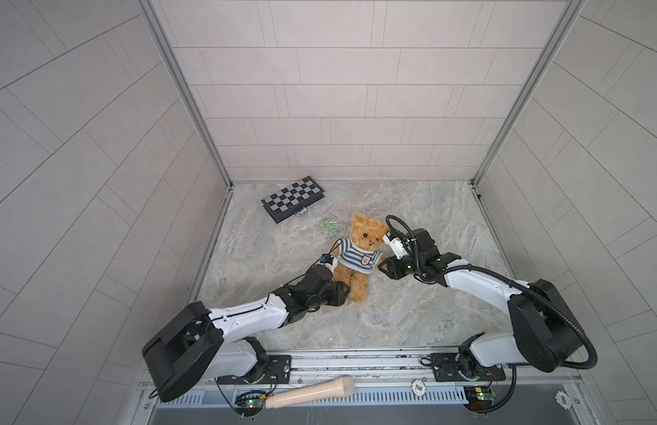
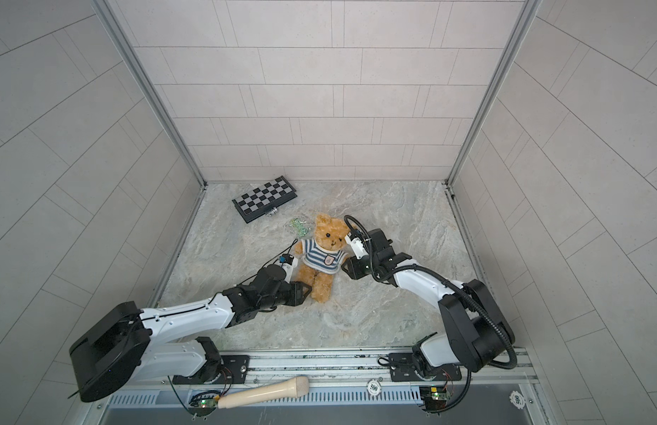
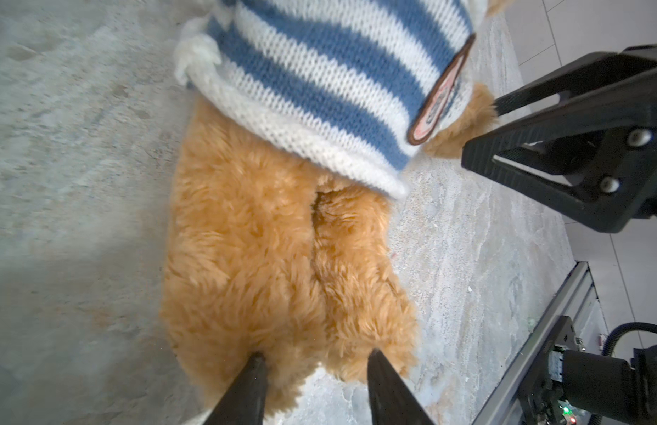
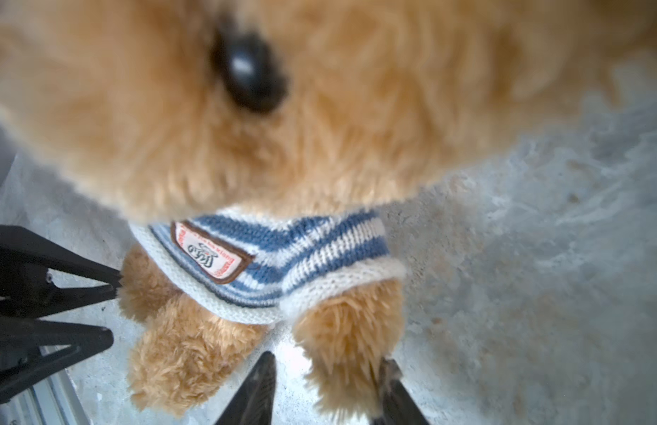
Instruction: Dress the teddy bear
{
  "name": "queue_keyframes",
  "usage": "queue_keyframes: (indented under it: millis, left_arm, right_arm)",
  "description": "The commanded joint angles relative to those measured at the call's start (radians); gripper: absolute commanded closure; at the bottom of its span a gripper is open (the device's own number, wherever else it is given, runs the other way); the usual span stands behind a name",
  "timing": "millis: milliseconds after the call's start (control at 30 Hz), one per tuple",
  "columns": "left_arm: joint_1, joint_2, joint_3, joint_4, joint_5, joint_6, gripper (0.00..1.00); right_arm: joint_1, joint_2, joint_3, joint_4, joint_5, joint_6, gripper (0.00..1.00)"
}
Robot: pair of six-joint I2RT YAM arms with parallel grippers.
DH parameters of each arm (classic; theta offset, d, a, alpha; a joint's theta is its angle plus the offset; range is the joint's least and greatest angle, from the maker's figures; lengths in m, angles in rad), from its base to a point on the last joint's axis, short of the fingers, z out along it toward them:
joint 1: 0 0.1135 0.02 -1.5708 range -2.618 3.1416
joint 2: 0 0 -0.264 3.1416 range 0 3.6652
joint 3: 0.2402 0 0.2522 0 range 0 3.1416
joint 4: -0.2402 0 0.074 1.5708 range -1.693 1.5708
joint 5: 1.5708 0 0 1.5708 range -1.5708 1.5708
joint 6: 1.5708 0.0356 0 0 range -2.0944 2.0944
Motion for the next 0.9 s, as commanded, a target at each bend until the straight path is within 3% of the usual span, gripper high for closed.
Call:
queue_keyframes:
  millis: [0, 333, 567, 867]
  left_arm:
    - [-0.023, -0.02, -0.023, 0.048, 0.008, -0.045, 0.52]
    - [-0.069, -0.045, -0.024, 0.074, 0.0, -0.104, 0.51]
    - [-0.074, -0.082, -0.01, 0.051, -0.009, -0.115, 0.48]
    - [-0.072, -0.128, 0.149, -0.21, -0.066, 0.052, 0.42]
  right_arm:
    - [-0.003, -0.066, -0.024, 0.034, 0.04, 0.033, 0.53]
    - [-0.003, -0.196, -0.139, 0.153, 0.092, 0.068, 0.48]
    - [-0.005, -0.236, -0.138, 0.128, 0.125, 0.061, 0.47]
    - [-0.009, -0.268, -0.168, 0.151, 0.165, 0.073, 0.46]
